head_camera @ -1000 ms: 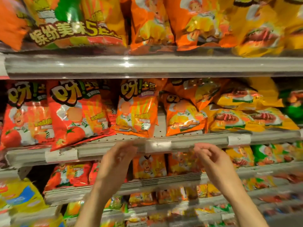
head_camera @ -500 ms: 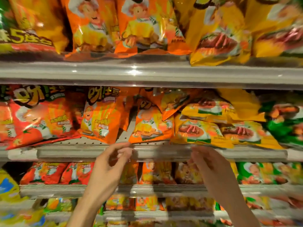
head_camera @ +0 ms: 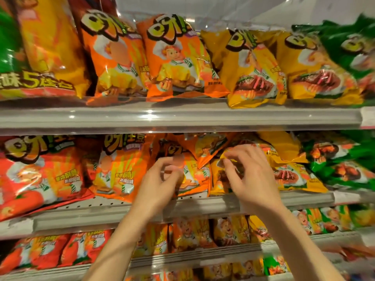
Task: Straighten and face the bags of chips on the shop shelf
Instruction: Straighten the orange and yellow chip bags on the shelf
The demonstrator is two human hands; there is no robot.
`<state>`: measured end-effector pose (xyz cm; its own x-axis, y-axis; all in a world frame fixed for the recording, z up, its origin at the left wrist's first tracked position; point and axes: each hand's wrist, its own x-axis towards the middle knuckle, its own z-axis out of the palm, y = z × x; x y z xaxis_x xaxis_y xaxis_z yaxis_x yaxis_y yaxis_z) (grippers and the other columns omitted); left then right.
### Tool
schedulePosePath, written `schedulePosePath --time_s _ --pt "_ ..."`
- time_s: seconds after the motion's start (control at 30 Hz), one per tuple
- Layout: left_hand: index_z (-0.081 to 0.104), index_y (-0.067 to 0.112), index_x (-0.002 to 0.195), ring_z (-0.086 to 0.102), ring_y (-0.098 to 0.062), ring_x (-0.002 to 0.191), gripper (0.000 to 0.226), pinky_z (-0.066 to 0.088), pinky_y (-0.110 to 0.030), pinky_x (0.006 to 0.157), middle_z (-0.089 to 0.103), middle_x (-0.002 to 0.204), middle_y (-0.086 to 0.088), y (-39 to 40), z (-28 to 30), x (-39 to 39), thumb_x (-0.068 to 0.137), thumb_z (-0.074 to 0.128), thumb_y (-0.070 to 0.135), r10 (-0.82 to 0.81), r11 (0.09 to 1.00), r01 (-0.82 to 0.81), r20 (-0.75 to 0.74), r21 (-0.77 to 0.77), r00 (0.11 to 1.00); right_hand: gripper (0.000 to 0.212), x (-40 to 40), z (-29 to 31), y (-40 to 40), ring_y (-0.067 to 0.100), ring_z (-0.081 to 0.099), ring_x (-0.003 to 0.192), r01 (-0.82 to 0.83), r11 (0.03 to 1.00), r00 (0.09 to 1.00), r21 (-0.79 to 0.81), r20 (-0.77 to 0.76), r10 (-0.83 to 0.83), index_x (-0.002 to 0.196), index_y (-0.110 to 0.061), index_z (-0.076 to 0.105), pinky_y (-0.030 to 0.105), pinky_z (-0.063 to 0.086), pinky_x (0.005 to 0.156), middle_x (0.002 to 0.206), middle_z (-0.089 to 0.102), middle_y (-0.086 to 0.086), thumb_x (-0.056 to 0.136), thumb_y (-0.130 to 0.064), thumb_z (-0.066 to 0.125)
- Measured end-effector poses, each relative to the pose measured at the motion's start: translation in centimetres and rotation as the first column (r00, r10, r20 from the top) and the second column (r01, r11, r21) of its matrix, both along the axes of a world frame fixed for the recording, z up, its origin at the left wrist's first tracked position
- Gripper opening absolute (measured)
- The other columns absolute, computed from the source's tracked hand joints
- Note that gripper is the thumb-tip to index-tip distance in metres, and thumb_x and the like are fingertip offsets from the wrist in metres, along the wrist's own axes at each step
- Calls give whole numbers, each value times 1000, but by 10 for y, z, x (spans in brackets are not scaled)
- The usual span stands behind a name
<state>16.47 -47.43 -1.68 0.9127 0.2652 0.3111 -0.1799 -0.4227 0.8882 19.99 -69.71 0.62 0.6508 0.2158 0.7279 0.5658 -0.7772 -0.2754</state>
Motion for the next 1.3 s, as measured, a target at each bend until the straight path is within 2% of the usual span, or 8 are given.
schedulePosePath --time_s 0.2,0.43,0.67,0.73,0.83,0.93,1.2,1.3 --pt "31 31 151 47 -25 133 84 41 -37 107 48 145 -5 -24 15 47 83 58 72 34 959 -16 -59 284 998 34 33 -12 2 28 45 124 141 964 990 -226 55 -132 127 -18 65 46 34 106 128 59 7 95 -29 59" --pt "49 15 139 60 -31 113 77 51 -36 88 66 118 -11 -42 28 61 84 60 68 119 858 -73 -58 508 991 36 37 -15 -9 27 48 123 104 978 995 -182 33 -99 126 -18 65 41 33 106 126 59 7 96 -32 54" --pt "57 24 125 66 -6 81 42 49 -25 70 63 86 16 -21 28 45 92 64 49 9 960 -13 17 278 1000 29 32 -10 -8 18 46 122 4 1000 999 23 -53 -2 127 -15 61 25 27 102 122 57 1 103 -28 52" --pt "47 33 131 62 13 85 42 46 -8 76 52 96 33 -14 28 35 94 65 40 -66 983 62 17 174 998 28 29 -6 -6 11 45 119 -25 992 994 125 -99 37 128 -17 56 25 31 101 121 54 -4 103 -29 50" --pt "44 26 145 57 9 114 57 46 -14 97 52 125 29 -2 25 23 93 67 35 -130 989 129 16 71 991 28 24 1 -5 7 47 116 -36 954 985 298 -151 84 127 -18 51 27 37 98 121 52 -7 104 -33 48" --pt "49 20 142 57 21 106 52 46 -4 83 55 125 29 10 25 11 93 68 21 -204 978 202 28 57 979 37 25 6 -5 12 50 118 -10 932 973 361 -211 92 131 -16 49 31 41 97 124 55 -4 103 -41 46" --pt "59 33 130 68 -2 88 49 52 -17 83 72 103 11 34 17 0 92 63 1 -278 958 283 -76 57 958 69 26 25 9 23 56 123 38 999 959 -22 -280 -42 131 -20 63 47 34 111 125 69 -1 99 -66 22" --pt "65 37 116 67 -8 102 28 55 -30 91 66 119 4 32 19 3 92 63 24 -257 963 247 -99 -108 961 74 24 29 24 27 47 134 86 983 931 -164 -337 -138 143 -16 49 53 11 122 130 66 4 99 -68 21"
